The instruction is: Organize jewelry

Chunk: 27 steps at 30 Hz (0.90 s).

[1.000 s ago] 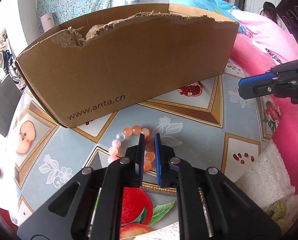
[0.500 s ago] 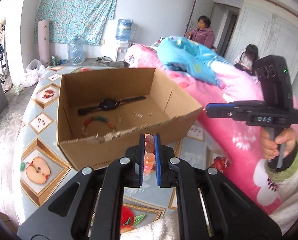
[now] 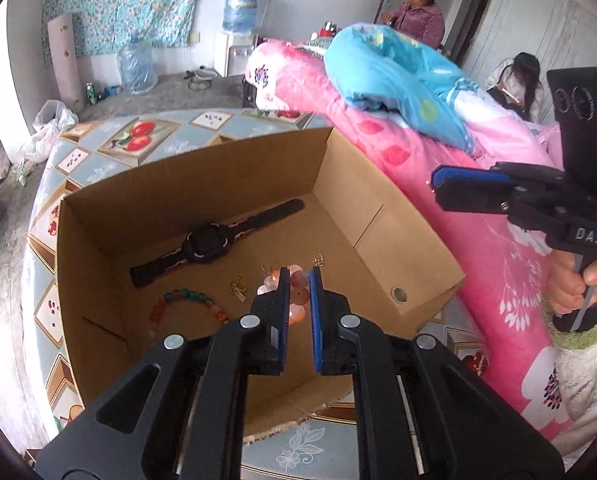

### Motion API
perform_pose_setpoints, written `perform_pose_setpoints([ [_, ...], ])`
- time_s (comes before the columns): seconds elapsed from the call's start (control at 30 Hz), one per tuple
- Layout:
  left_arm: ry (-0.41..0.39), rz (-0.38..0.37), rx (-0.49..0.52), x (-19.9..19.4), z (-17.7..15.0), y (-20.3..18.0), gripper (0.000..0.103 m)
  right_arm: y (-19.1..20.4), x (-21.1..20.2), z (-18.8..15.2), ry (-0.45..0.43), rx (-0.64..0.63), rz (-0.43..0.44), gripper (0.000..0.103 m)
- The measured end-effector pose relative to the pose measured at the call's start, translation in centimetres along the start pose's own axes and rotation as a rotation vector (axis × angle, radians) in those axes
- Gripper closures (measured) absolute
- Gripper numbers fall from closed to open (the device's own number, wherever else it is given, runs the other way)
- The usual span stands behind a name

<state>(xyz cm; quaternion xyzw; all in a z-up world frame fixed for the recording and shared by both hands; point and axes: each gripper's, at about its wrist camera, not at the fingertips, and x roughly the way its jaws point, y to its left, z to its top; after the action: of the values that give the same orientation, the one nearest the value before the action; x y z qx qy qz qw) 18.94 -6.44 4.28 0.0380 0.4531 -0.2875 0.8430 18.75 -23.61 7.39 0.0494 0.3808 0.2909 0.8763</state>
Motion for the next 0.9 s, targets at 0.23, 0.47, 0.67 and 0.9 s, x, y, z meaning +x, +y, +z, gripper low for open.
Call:
perform_pose_setpoints([
  [0.23, 0.215, -0.032, -0.044, 5.4, -1.1, 1.2, 0.092, -1.5, 3.4, 0.0, 0.124, 0.004, 0.034, 0.090],
  [0.47, 0.099, -0.019, -0.086, 2.5, -1.6, 2.4, 0.084, 0.0, 6.9, 0.1, 0.315, -0.060, 0.028, 0.090],
  [0.67, -0.063, 0.032, -0.107, -2.8, -3.3, 3.5, 0.071, 2.1, 10.3, -0.1, 0.492, -0.163, -0.074, 0.090],
  [0.9, -0.172, 0.073, -0.157, -7.3, -5.7, 5.9, 0.059, 1.9, 12.0, -0.4, 0.585, -0.157, -0.153, 0.090],
])
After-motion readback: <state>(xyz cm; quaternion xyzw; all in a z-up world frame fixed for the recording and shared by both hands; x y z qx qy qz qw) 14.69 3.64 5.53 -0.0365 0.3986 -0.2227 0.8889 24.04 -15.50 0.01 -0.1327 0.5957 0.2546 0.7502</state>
